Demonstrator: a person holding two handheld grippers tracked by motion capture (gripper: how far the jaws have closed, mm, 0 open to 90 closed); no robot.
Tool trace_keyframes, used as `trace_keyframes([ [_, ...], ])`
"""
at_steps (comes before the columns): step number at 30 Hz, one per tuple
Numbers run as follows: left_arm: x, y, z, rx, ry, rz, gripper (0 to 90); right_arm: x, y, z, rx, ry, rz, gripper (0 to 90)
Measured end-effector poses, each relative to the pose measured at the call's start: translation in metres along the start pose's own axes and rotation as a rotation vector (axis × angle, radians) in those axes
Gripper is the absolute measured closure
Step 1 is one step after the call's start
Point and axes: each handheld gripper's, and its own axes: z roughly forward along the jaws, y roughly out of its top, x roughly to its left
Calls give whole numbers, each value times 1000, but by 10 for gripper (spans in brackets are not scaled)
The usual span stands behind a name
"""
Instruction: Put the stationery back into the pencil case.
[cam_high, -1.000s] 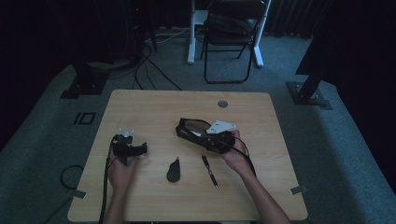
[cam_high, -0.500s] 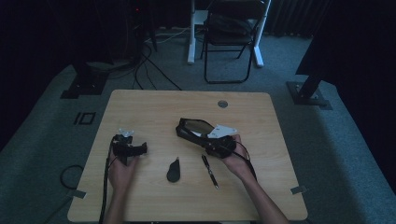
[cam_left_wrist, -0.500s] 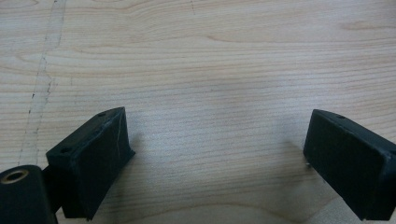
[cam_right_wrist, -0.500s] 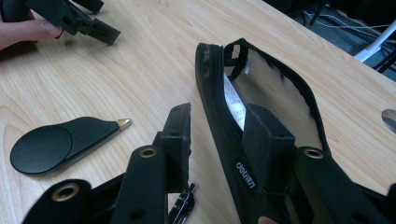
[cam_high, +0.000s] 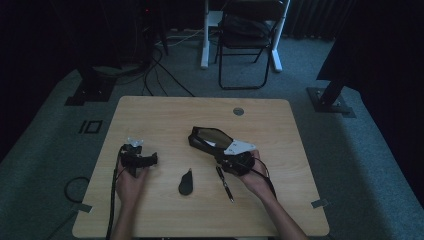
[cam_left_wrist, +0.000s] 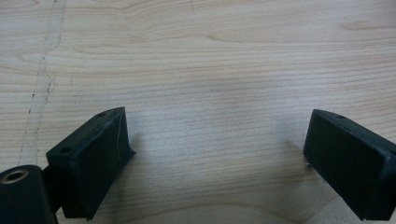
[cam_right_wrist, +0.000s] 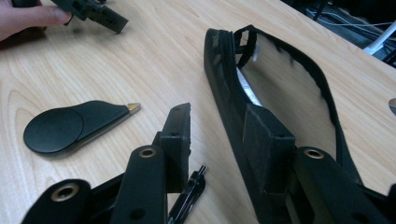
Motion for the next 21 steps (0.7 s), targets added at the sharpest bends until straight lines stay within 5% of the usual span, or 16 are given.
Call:
trace_keyframes([
  [21,0,0,0,0,0,0,72,13,-21,1,40,28,6,646],
])
